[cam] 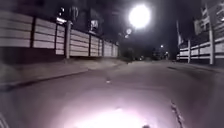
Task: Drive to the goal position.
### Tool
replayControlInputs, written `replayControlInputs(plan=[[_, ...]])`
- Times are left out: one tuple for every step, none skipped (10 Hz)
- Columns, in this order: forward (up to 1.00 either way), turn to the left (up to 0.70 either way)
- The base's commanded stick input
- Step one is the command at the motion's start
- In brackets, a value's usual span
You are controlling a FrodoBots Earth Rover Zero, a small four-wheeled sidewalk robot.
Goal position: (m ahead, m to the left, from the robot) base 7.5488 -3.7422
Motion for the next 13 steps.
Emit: replayControlInputs(plan=[[0.7, 0.0], [0.7, 0.0], [0.7, 0.0], [0.7, 0.0], [0.7, 0.0], [0.7, 0.0], [0.7, 0.0], [0.7, 0.0], [0.7, 0.0], [0.7, 0.0], [0.7, 0.0], [0.7, 0.0], [0.7, 0.02]])
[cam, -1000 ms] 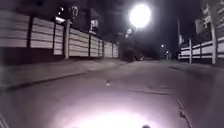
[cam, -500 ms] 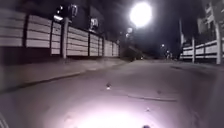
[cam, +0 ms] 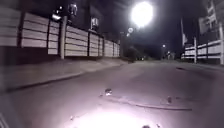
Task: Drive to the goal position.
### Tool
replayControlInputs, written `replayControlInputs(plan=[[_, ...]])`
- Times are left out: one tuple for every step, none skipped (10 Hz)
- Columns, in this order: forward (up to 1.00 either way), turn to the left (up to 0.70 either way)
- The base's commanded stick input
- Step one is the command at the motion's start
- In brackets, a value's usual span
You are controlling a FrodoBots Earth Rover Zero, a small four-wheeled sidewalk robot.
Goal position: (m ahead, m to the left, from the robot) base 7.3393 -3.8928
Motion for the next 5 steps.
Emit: replayControlInputs(plan=[[0.7, 0.09], [0.7, 0.22], [0.7, 0.34], [0.7, 0.32], [0.7, 0.09]])
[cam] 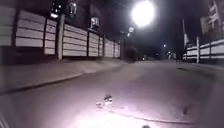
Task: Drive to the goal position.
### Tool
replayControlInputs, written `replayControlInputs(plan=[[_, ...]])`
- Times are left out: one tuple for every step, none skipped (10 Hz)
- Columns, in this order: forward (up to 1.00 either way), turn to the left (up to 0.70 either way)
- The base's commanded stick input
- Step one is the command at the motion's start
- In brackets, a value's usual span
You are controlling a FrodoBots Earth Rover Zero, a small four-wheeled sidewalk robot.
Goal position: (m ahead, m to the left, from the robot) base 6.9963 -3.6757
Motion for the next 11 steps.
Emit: replayControlInputs(plan=[[0.7, 0.0], [0.7, 0.0], [0.7, 0.0], [0.7, 0.0], [0.7, 0.0], [0.7, 0.0], [0.7, 0.0], [0.7, 0.0], [0.7, 0.0], [0.7, 0.0], [0.7, 0.0]])
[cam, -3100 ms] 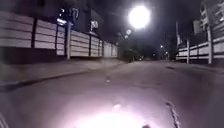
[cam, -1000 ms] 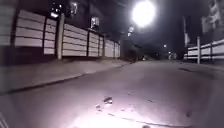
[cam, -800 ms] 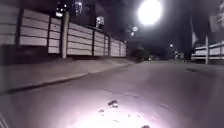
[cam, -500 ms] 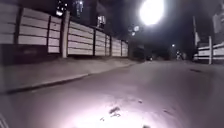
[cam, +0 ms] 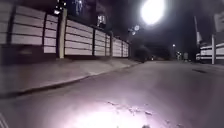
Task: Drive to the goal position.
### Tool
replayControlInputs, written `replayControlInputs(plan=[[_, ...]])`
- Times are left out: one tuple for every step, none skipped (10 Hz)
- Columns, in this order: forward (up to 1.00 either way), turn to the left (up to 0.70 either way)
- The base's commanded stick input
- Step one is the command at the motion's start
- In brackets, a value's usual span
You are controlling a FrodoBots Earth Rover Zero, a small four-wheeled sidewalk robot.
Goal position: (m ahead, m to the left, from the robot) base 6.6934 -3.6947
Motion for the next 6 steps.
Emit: replayControlInputs(plan=[[0.7, -0.01], [0.7, -0.22], [0.7, -0.3], [0.7, -0.19], [0.7, -0.11], [0.7, -0.02]])
